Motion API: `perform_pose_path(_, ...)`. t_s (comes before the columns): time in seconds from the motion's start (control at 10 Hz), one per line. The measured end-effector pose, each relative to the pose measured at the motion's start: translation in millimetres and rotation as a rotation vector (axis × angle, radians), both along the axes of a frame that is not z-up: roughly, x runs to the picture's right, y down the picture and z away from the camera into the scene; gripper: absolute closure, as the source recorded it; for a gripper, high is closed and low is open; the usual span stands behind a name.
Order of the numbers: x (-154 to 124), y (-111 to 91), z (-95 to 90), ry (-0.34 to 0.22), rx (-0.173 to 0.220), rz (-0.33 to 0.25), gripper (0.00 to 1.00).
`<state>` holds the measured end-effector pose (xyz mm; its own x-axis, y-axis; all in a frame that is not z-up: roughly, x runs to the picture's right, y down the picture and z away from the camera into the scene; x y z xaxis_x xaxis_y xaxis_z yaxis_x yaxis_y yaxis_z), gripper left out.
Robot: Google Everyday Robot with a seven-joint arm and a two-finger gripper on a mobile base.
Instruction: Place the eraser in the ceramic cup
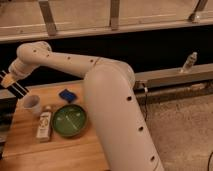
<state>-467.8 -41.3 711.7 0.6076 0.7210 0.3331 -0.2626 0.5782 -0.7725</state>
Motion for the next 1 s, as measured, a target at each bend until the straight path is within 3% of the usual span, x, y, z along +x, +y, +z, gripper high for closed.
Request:
perform_pose_path(0.2, 0, 16, 16.3, 0.002, -0.02, -0.003, 1.0)
perform_pose_path(0.4, 1, 27, 29.3, 0.013, -0.013, -0.008, 1.0)
perform_pose_path(1.0, 6, 31, 61.2, 0.029, 0.009, 0.032, 1.0)
